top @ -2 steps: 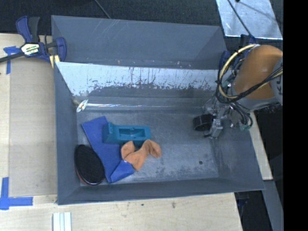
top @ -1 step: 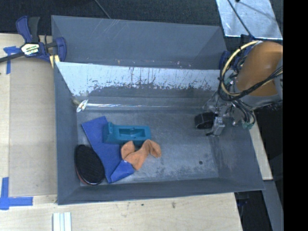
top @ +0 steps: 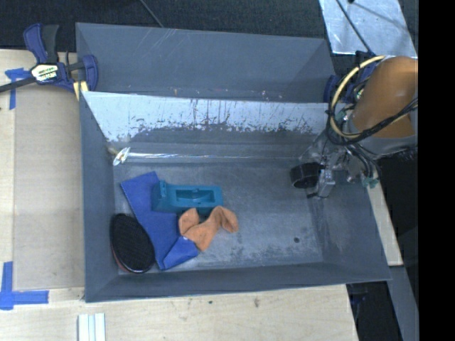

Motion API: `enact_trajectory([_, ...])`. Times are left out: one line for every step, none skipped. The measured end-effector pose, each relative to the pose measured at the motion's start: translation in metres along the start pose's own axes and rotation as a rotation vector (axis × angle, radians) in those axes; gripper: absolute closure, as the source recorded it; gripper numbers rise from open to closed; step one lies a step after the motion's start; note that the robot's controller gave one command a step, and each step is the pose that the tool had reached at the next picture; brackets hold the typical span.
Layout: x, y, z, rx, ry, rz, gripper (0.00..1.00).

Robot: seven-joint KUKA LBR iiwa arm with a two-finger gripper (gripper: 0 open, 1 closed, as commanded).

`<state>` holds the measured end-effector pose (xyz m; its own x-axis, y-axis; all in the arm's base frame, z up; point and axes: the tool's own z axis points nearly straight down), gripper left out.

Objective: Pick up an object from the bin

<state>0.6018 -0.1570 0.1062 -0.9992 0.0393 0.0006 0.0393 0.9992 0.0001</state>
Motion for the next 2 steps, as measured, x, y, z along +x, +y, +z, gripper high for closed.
enact_trajectory([0.0, 0.0, -0.018, 0.0, -0.002, 0.0, 1.0])
enact_trajectory([-0.002, 0.0, -0.03, 0.001, -0.006, 0.0, 1.0])
